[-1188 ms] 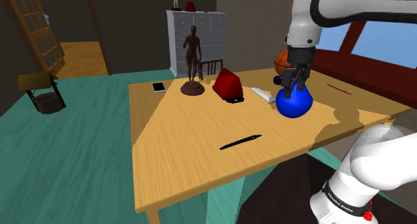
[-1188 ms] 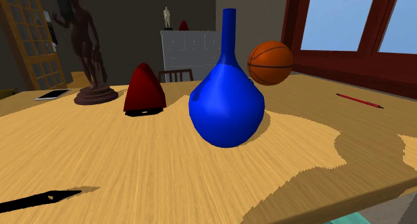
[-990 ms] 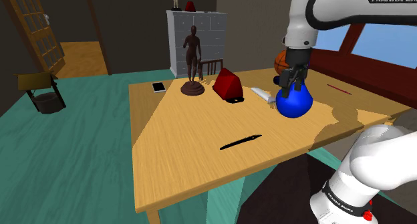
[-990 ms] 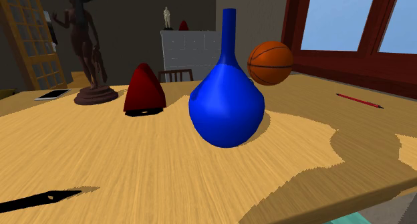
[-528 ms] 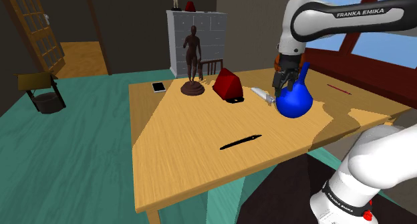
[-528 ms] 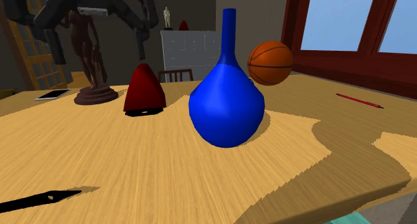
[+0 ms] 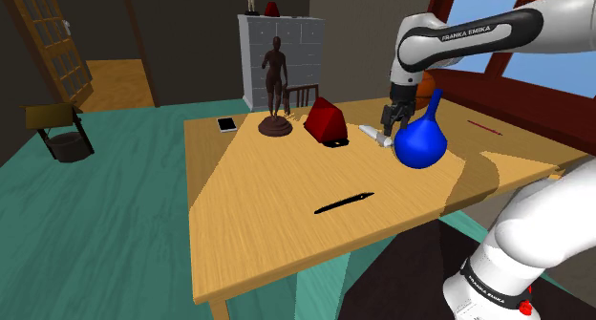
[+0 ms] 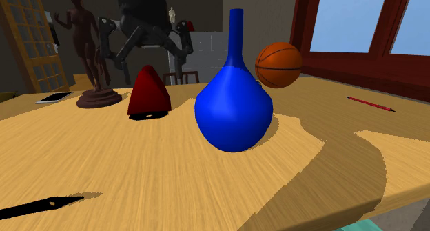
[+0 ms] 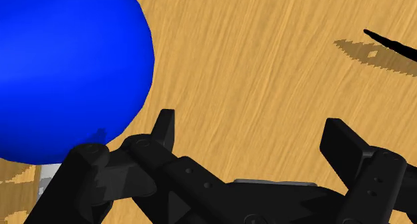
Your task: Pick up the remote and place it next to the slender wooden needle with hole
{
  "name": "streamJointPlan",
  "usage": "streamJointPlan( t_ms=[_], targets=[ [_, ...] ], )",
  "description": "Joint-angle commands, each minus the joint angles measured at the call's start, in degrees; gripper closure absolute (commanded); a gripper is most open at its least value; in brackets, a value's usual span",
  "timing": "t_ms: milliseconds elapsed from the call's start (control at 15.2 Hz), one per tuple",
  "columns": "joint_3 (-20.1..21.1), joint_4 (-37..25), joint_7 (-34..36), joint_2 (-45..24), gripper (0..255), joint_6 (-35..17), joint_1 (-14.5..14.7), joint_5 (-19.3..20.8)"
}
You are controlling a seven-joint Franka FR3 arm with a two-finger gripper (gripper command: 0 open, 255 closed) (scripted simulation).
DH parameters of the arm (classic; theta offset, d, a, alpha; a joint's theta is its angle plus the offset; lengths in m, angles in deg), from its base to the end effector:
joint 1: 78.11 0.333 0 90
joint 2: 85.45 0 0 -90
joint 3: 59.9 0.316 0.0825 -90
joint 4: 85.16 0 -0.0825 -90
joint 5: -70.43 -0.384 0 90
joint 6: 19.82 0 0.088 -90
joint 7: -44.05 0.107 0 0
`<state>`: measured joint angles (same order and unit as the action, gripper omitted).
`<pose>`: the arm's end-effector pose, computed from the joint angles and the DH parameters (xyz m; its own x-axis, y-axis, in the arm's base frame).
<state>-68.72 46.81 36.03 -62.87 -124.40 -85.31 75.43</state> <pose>0.4045 -0.1281 0.4906 0.9910 -0.0996 -0.0899 -0.0991 -0.9950 0.0109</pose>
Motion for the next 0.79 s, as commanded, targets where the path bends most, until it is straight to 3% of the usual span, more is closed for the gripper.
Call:
streamJointPlan(
  t_ms=[0, 726],
  targets=[
    [-1.5, -1.7, -1.7, -4.0, 0, -2.9, -0.6, 0.2],
    [-7.6, -15.5, -11.2, -25.0, 0, -12.6, -3.7, -4.0]
  ],
)
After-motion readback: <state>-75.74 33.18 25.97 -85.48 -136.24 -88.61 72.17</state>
